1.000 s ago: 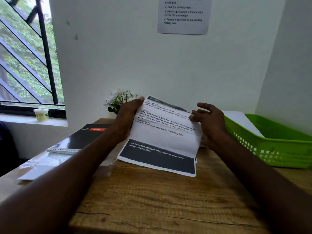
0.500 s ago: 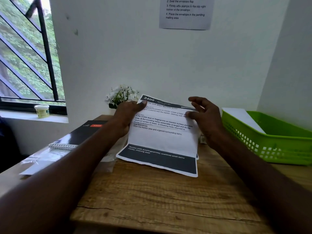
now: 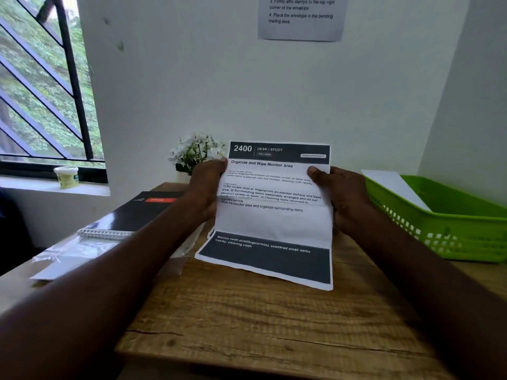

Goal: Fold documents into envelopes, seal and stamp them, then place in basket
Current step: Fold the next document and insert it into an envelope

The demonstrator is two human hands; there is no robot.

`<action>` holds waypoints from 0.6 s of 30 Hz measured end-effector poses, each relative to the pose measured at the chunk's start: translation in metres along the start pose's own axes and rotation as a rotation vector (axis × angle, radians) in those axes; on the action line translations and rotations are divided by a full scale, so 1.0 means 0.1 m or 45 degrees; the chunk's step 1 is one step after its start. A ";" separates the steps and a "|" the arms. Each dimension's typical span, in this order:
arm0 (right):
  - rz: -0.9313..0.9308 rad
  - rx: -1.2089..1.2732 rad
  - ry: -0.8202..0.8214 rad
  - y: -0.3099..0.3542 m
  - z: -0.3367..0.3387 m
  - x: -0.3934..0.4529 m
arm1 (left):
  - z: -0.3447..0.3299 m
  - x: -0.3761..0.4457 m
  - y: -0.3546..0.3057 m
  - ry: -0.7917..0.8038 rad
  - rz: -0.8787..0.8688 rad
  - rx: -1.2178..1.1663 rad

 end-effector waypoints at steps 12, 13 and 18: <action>-0.076 -0.015 -0.029 -0.05 0.09 0.10 | 0.00 -0.01 0.04 -0.054 0.098 0.045; -0.074 -0.015 -0.032 -0.05 0.10 0.11 | -0.02 -0.04 0.04 -0.008 0.108 0.048; -0.066 -0.032 -0.035 -0.05 0.11 0.11 | -0.04 -0.07 0.05 0.092 0.101 0.031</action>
Point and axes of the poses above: each hand's wrist, its own x-axis towards the middle knuckle, its own z-axis out of the back of the hand, y = z × x, the point moved 5 cm from there along x, towards the middle knuckle, and after that the axes turned 5 degrees about x, right-handed, at the moved point
